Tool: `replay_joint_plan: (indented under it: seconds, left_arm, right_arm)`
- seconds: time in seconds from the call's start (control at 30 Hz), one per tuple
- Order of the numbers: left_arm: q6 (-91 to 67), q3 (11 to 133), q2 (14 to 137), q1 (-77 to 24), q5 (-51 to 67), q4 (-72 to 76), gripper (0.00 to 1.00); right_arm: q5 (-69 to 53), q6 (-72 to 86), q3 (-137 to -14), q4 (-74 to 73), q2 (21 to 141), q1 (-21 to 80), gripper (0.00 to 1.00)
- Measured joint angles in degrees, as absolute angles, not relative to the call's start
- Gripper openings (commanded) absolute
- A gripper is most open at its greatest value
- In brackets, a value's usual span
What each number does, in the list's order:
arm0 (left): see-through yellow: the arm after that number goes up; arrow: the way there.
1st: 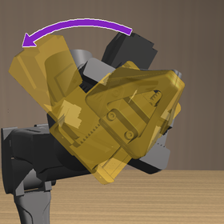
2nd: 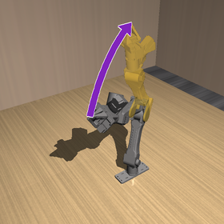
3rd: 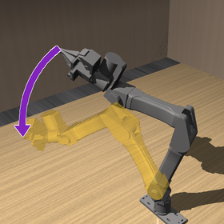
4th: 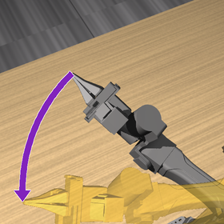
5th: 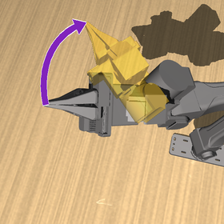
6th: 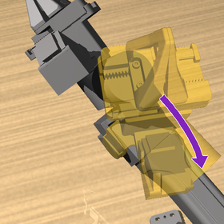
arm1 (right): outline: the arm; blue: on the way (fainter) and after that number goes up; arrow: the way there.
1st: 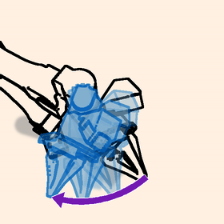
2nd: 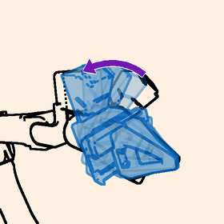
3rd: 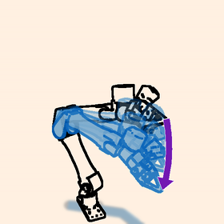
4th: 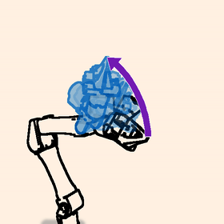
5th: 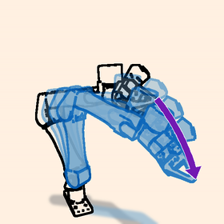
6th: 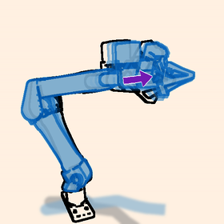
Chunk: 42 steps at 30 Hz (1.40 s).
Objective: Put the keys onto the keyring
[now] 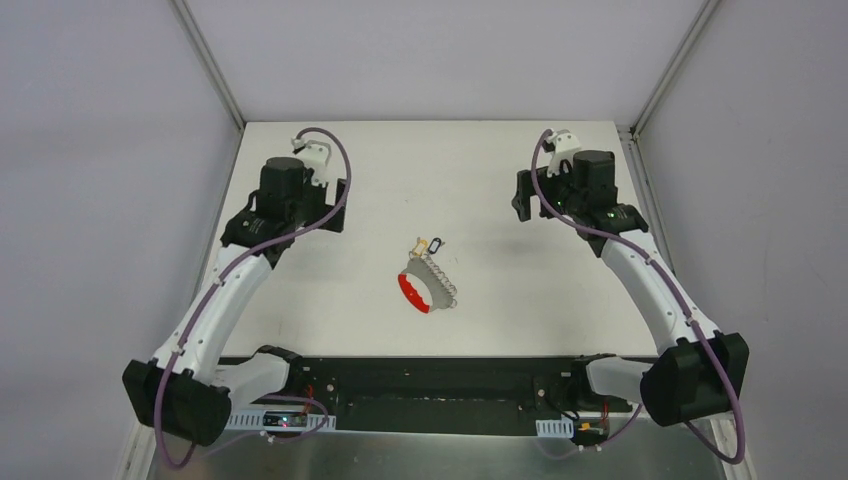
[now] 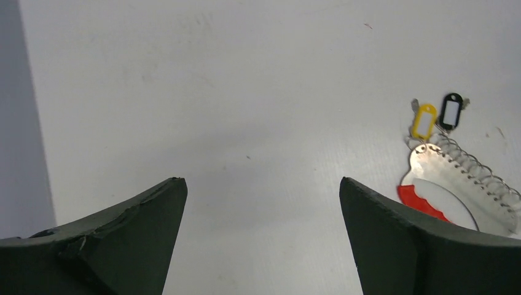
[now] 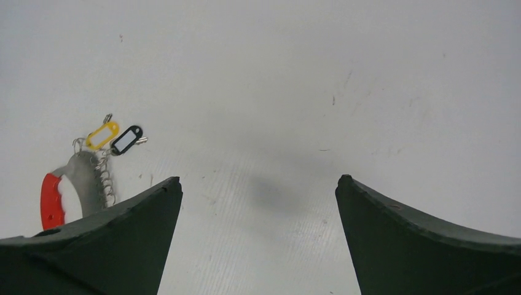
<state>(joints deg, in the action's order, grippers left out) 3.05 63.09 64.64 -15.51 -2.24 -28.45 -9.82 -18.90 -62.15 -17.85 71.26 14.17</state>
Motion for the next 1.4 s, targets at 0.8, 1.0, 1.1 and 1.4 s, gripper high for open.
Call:
replay_joint_plan:
  seconds: [0.8,1.0,1.1,1.4]
  left_arm:
    - [3.92,41.71,45.25,-10.76,-3.20,-7.84,0.99]
    - [3.92,34.94,41.87,-10.76,-3.57,-1.26,0.99]
    - [3.90,34.30,41.50,-10.76,-3.97,-0.89,0.99]
    - [3.88,34.30,40.58,-10.76,-3.84,-0.25,0.99]
  right_arm:
    - [-3.68,-7.92,-39.53,5.85,53.12,14.06,1.00]
    - [-5.67,-7.84,-37.10,6.22,51.37,14.06,1.00]
    - [-6.70,-7.81,-36.77,6.24,50.54,14.06,1.00]
    - [-6.94,-7.92,-36.71,6.81,49.65,14.06,1.00]
